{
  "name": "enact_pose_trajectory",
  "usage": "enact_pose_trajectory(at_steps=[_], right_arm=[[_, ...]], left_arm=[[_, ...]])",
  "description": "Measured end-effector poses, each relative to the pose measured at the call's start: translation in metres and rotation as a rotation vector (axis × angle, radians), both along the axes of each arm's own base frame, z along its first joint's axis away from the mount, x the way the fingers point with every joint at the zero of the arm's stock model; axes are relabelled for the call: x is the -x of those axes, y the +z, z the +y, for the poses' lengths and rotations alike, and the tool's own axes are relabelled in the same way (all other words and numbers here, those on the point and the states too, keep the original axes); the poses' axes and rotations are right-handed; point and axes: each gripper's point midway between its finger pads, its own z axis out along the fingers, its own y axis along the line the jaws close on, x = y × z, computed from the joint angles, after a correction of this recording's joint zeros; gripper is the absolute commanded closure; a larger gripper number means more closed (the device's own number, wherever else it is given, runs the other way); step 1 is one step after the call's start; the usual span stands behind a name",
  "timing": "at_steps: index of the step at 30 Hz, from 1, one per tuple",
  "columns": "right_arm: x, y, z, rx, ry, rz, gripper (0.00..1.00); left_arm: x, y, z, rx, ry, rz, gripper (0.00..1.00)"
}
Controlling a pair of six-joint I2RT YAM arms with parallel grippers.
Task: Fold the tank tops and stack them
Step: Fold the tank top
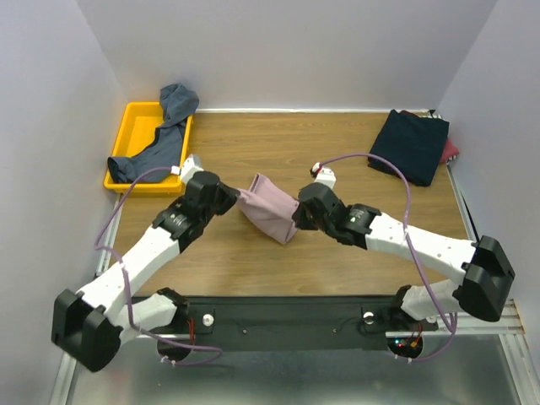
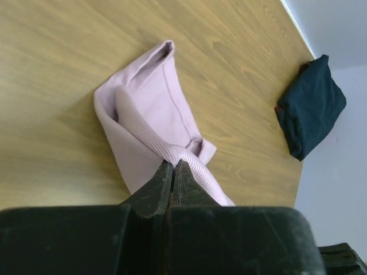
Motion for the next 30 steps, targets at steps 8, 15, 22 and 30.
enact_pose_trajectory(at_steps=[8, 15, 22, 30], right_arm=[[-0.071, -0.028, -0.048, 0.030, -0.108, 0.051, 0.98], [-0.159, -0.104, -0.087, 0.005, -0.196, 0.176, 0.91], [-0.242, -0.119, -0.084, -0.081, -0.201, 0.129, 0.35], [-0.252, -0.112, -0.086, -0.066, -0.203, 0.099, 0.21]], left_arm=[[-0.090, 0.006, -0.049, 0.003, -0.060, -0.016, 1.00], [-0.198, -0.054, -0.085, -0.003, -0.078, 0.063, 1.00], [-0.268, -0.119, -0.079, 0.035, -0.066, 0.112, 1.00], [-0.281, -0.106, -0.059, 0.082, -0.056, 0.032, 0.98]])
